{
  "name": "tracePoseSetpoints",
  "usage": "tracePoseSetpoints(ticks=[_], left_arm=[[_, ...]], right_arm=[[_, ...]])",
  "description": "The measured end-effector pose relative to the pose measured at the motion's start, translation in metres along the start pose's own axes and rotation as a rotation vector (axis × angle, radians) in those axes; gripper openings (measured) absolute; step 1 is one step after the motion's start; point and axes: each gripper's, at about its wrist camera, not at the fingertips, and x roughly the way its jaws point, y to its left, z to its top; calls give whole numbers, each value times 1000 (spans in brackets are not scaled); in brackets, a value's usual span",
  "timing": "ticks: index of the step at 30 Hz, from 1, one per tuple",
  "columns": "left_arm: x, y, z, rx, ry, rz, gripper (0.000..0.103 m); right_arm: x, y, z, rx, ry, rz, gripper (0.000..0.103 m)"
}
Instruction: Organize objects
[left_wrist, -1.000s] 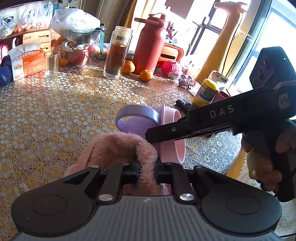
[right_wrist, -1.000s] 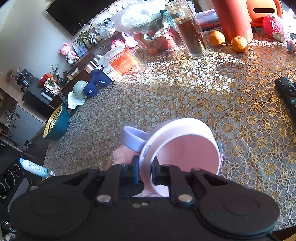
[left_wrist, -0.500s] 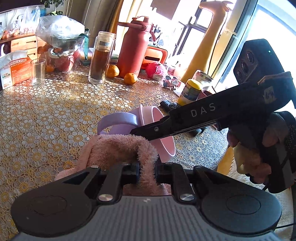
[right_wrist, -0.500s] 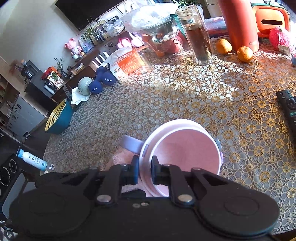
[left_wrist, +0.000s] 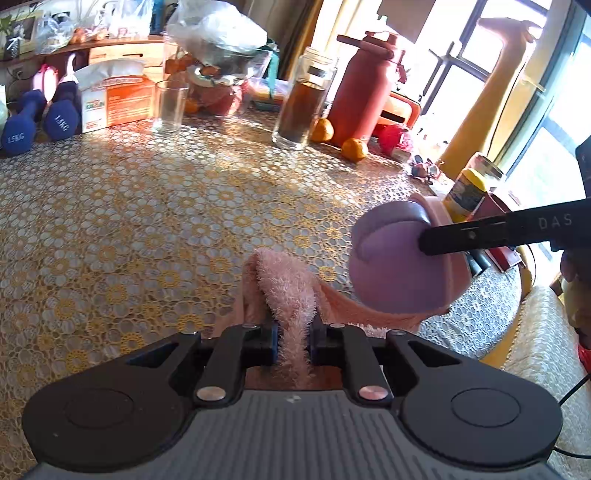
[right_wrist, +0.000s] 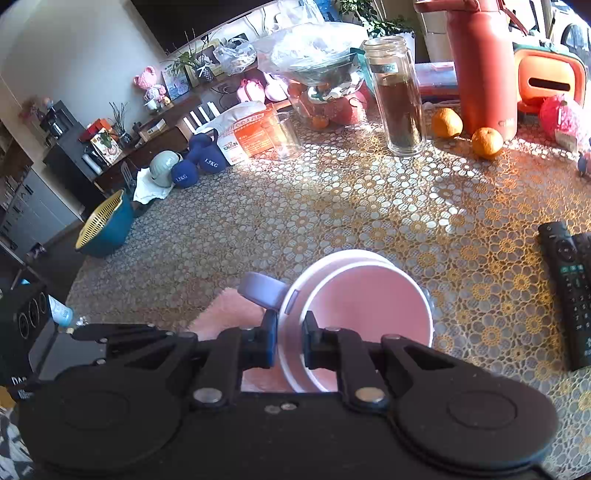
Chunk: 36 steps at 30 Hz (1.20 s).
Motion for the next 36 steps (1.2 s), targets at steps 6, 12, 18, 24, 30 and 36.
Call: tracePoseSetpoints(ticks=[6, 12, 18, 24, 30, 36], left_arm=[[4, 16, -1, -31, 5, 35, 14], [5, 15, 1, -23, 4, 41, 15], [-2, 10, 0, 20, -11, 77, 25], [-8, 7, -1, 32, -20, 94, 29], [-19, 1, -2, 44, -42, 115, 30], [-36, -11, -5, 69, -79, 153, 49]], right_arm=[[6, 6, 1, -91, 28, -103, 13], [17, 16, 8, -152, 65, -123, 14], [24, 29, 18, -184, 60, -116, 19], [25, 34, 16, -194, 62, -121, 23], [11, 32, 12, -180, 25, -106, 27], [-11, 33, -3, -168, -67, -50, 42]])
